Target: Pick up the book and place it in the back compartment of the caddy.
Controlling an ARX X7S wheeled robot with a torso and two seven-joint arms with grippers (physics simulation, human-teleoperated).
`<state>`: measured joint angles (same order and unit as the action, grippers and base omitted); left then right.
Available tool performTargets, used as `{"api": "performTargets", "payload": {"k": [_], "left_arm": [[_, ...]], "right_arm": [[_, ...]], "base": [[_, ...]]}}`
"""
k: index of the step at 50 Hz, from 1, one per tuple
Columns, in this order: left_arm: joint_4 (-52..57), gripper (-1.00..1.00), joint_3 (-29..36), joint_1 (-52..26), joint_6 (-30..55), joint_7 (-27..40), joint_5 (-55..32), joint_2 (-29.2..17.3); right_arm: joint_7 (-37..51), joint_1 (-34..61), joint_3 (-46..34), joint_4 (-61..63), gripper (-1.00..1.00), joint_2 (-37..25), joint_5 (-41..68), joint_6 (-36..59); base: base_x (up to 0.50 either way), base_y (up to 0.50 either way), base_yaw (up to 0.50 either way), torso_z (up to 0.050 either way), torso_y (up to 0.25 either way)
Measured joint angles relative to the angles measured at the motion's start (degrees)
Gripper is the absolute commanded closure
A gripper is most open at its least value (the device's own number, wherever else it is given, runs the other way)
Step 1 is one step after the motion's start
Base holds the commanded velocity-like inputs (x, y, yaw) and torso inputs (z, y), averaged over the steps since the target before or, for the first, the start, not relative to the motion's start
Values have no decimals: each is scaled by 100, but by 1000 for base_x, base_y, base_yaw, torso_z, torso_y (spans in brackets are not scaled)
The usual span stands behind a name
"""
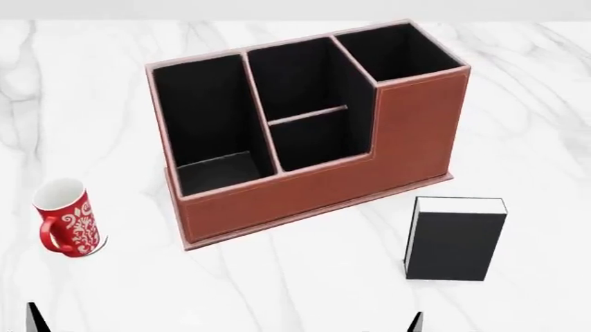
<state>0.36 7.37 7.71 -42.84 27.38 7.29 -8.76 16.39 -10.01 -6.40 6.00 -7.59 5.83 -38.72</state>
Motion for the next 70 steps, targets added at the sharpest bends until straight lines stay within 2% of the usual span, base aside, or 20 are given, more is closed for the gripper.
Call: {"api": "performTargets", "payload": {"k": [70], "left_arm": [[47, -100, 243, -39, 105, 316, -25, -216]], "right_arm": [[306, 22, -238, 12, -100, -259, 182, -56]], "base": [[-10, -158, 0, 0, 0]]}}
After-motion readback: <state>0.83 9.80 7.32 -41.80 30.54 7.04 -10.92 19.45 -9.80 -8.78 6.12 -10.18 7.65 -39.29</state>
